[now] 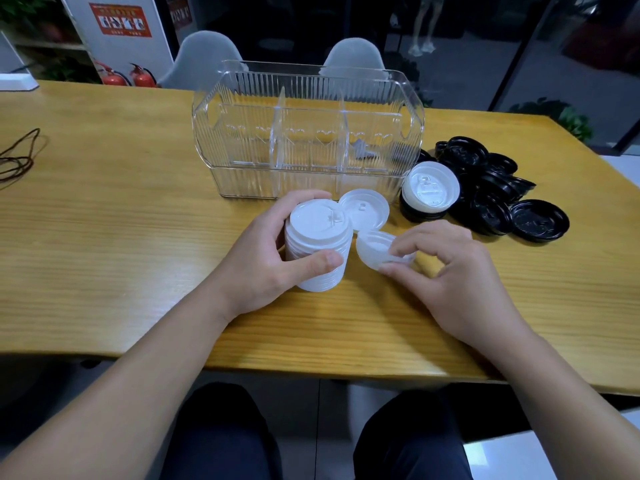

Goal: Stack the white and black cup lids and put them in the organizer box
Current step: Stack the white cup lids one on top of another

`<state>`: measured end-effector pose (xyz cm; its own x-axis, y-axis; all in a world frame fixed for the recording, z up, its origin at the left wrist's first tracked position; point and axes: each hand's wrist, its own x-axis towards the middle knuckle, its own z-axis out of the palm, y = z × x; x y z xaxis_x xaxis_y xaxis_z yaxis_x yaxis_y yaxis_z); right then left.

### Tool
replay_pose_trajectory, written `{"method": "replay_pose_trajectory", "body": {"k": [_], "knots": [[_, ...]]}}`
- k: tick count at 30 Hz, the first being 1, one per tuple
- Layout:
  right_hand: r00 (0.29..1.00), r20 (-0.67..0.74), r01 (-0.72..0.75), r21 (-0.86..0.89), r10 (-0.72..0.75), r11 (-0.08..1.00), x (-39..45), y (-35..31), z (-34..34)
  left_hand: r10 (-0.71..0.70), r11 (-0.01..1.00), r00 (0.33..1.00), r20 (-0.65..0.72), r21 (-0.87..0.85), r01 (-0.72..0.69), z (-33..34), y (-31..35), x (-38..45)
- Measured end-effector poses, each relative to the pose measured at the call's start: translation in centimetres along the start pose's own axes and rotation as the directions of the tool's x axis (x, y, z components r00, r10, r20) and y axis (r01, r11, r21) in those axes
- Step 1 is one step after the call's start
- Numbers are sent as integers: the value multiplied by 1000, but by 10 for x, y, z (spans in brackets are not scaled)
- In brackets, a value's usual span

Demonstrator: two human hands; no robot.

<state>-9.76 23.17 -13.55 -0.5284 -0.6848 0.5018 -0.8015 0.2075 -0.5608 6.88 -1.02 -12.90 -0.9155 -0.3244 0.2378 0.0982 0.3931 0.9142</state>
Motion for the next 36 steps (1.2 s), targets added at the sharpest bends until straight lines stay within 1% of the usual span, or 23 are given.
{"method": "replay_pose_trajectory", "body": {"k": [4,6,8,11,13,17,22,24,26,29,31,34,36], "knots": [[989,-55,-123,231,139,965,17,-15,-14,10,1000,1000,0,7,-10,-1,0,0],[984,-39,-153,322,175,934,29,-18,-17,12,1000,1000,-1,9,-12,-1,0,0],[984,2,-172,305,180,937,35,-16,-14,12,1000,1000,-2,6,-12,-1,-1,0],[987,56,-161,180,153,970,30,-13,-6,7,1000,1000,-6,3,-7,0,-1,0],[985,96,-158,170,144,973,26,-13,-2,4,1000,1000,-7,0,-4,0,-1,0],[974,131,-208,184,185,961,23,-13,0,5,1000,1000,-5,-4,-5,-1,-1,1],[959,148,-273,273,240,922,28,-17,-12,7,1000,1000,-8,6,-7,-1,0,0],[960,132,-274,280,246,920,32,-16,-16,8,1000,1000,-9,8,-8,-1,-1,1],[972,70,-236,341,225,910,37,-18,-19,11,1000,1000,-16,6,-11,-1,-1,1],[971,-36,-185,520,238,834,46,-28,-19,14,1000,999,-33,-17,-15,-1,-1,1],[957,-65,-186,612,284,769,54,-33,-15,46,999,998,-49,-24,-47,0,-2,0],[931,-10,-235,750,366,619,66,-41,-2,137,991,985,-101,25,-135,2,-1,-1],[922,33,-274,759,385,591,72,-46,10,191,981,973,-130,65,-184,4,2,-1]]}}
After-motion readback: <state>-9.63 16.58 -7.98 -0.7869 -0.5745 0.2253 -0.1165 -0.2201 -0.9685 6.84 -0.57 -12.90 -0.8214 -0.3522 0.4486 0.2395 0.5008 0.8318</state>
